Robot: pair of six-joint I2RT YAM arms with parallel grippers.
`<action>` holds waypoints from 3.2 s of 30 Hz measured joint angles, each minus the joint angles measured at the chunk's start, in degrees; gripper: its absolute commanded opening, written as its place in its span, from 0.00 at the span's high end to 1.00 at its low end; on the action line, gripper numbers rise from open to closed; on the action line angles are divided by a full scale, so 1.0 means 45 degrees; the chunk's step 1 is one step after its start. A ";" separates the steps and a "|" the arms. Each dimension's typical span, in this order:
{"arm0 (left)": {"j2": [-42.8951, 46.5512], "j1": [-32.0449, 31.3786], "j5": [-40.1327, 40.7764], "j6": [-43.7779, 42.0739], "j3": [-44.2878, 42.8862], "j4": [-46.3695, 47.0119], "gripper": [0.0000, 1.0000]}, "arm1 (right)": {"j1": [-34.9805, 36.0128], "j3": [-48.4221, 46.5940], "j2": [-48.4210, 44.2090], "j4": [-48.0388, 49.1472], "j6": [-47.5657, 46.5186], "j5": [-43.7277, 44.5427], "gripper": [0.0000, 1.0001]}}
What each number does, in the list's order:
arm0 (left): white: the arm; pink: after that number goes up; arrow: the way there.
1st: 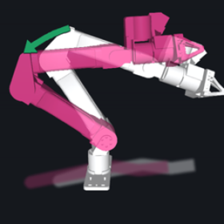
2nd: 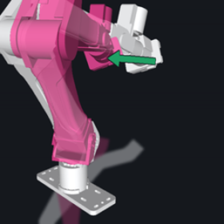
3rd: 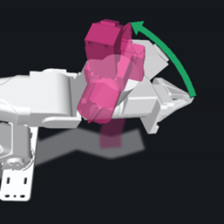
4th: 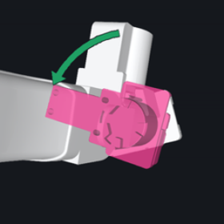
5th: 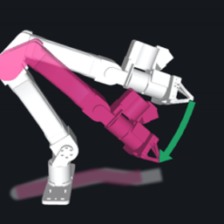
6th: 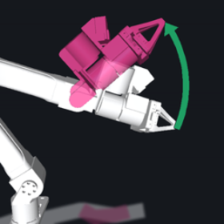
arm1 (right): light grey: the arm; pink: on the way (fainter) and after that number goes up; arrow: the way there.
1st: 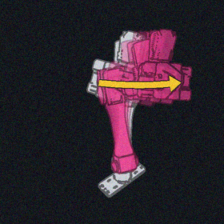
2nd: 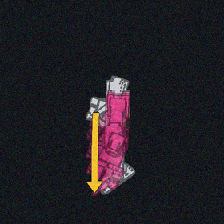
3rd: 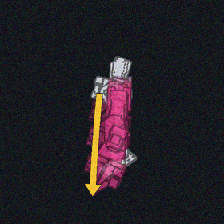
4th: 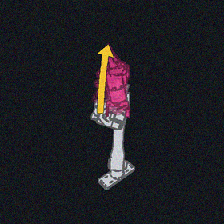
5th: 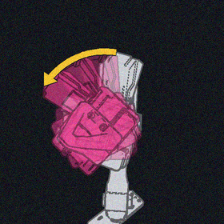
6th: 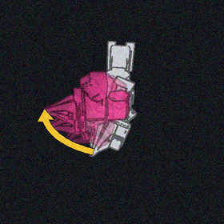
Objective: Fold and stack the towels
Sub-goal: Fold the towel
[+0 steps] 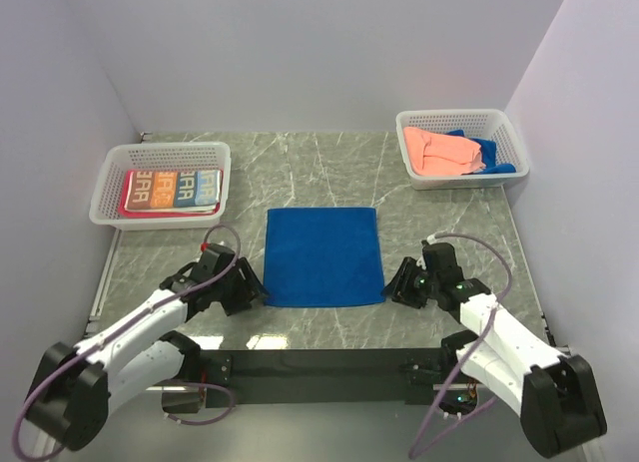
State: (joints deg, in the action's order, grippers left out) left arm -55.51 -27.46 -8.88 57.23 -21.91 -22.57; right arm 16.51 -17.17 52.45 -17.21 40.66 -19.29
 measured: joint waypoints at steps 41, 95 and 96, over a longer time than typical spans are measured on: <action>-0.1273 -0.1977 0.1404 0.1122 -0.2730 -0.1326 0.47 | 0.1622 -0.2788 0.1030 0.0364 -0.0112 0.0340 0.67; -0.9020 0.2652 0.1481 -0.5265 -1.1594 -0.0884 0.01 | -0.1399 -1.3119 1.1608 -0.0597 -0.7572 -0.0384 0.60; -0.8854 0.2652 0.1535 -0.5523 -1.1579 -0.0996 0.00 | -0.1375 -1.3415 1.1686 -0.0928 -0.7985 -0.0379 0.60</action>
State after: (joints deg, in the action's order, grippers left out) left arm -95.35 -15.53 -1.98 32.38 -74.02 -27.05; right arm 10.33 -77.54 105.03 -21.39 4.73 -20.99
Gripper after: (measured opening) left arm 0.977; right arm 0.390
